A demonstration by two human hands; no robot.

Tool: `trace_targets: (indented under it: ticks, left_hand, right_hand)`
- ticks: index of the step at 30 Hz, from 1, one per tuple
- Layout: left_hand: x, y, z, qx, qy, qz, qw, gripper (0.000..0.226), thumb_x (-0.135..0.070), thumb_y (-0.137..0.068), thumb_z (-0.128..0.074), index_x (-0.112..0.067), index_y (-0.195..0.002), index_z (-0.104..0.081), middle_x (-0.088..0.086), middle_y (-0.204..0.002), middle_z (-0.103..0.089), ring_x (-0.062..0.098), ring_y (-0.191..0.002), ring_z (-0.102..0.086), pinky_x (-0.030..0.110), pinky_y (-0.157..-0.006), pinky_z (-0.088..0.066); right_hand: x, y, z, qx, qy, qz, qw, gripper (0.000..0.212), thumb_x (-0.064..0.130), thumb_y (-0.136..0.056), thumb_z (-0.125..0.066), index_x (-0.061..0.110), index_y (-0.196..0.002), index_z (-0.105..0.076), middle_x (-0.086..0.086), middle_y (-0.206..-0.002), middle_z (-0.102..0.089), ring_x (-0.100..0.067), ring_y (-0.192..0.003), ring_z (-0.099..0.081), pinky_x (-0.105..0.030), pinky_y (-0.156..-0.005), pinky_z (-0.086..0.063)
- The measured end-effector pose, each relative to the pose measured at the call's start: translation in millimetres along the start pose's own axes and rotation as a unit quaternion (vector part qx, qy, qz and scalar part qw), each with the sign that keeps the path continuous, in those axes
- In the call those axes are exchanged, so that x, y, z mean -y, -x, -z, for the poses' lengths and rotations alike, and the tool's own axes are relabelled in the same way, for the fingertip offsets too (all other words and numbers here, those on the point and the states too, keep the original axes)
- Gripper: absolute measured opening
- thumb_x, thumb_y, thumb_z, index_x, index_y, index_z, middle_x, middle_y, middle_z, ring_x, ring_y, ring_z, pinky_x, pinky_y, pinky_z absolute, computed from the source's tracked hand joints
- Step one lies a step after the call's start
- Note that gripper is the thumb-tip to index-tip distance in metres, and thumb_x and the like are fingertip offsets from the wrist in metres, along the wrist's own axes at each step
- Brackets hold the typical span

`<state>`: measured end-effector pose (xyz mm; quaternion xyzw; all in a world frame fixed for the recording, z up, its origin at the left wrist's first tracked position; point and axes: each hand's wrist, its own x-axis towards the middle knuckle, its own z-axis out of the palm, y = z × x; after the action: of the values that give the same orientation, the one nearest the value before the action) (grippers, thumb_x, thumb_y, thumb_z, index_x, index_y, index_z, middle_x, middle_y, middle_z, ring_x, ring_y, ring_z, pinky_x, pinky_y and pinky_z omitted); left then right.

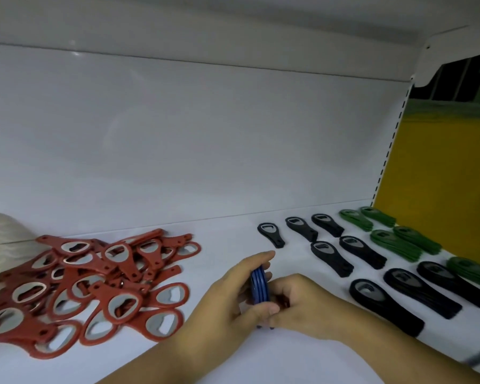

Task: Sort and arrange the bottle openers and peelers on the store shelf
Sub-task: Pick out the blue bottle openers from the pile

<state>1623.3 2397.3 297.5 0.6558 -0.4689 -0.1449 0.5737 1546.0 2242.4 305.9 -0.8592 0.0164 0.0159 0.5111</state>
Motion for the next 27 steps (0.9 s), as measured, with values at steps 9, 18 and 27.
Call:
trace_targets:
  ticks: [9, 18, 27]
  left_hand:
    - [-3.4, 1.5, 2.3, -0.045, 0.014, -0.002, 0.999, 0.06, -0.006, -0.069, -0.081, -0.045, -0.109, -0.061, -0.02, -0.107, -0.066, 0.003, -0.105, -0.063, 0.02, -0.087, -0.052]
    - [-13.1, -1.6, 2.9, -0.053, 0.185, 0.015, 0.981, 0.045, -0.003, -0.067, -0.074, -0.022, -0.106, -0.065, 0.004, -0.105, -0.067, 0.022, -0.092, -0.069, 0.028, -0.072, -0.056]
    - [-10.8, -1.6, 3.2, -0.071, 0.233, 0.005, 0.97, 0.039, -0.003, -0.072, -0.073, -0.012, -0.106, -0.058, 0.004, -0.107, -0.066, 0.026, -0.098, -0.068, 0.04, -0.078, -0.058]
  right_hand:
    - [-7.2, 2.4, -8.6, -0.039, 0.033, 0.044, 0.998, 0.019, 0.042, -0.075, -0.065, 0.027, -0.085, -0.072, -0.01, -0.087, -0.071, -0.039, -0.088, -0.064, -0.059, -0.084, -0.049]
    - [1.0, 5.5, 2.7, 0.001, -0.067, 0.024, 0.997, 0.006, 0.03, -0.065, -0.078, 0.026, -0.064, -0.074, 0.006, -0.063, -0.065, -0.002, -0.062, -0.057, -0.018, -0.063, -0.045]
    - [15.0, 8.0, 6.9, -0.009, -0.013, -0.029, 0.999, 0.027, 0.041, -0.057, -0.076, 0.016, -0.068, -0.076, -0.012, -0.073, -0.067, -0.015, -0.071, -0.057, -0.032, -0.075, -0.045]
